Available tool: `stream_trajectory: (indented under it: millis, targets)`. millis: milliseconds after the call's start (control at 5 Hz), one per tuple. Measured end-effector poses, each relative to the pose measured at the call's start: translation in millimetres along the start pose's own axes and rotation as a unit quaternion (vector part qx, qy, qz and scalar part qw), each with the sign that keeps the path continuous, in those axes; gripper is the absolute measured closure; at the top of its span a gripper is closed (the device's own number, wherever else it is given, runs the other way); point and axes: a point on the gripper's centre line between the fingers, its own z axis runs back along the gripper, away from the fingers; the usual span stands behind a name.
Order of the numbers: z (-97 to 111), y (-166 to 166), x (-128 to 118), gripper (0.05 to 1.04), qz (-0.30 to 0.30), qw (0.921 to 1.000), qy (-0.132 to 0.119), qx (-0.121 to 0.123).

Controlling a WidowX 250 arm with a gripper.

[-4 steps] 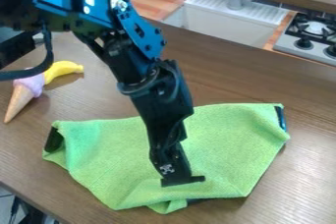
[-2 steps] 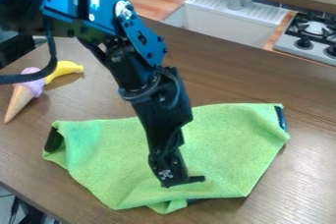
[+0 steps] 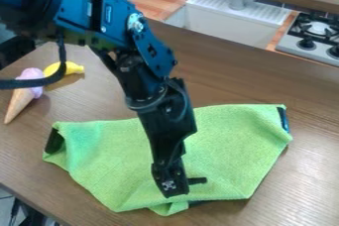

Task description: Unfolds the cloth from bottom right to top left

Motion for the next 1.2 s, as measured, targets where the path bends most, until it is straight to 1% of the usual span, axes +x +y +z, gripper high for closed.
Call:
stream_trajectory:
  millis: [200, 400, 600, 800, 1000, 1200]
  targets:
    - [-2, 0, -2, 0.388, 0.006, 0.9999, 0.010, 0.001]
    - [-3, 0, -3, 0.692, 0.011, 0.9999, 0.012, 0.001]
    - [-6, -2, -4, 0.727, 0.007, 0.9998, 0.020, -0.003]
    - [-11, -4, -5, 0.641, 0.005, 0.9995, 0.030, -0.008]
    - [-12, -5, -6, 0.320, 0.008, 0.9994, 0.033, -0.012]
    - [-13, -4, -5, 0.224, 0.013, 0.9993, 0.034, -0.012]
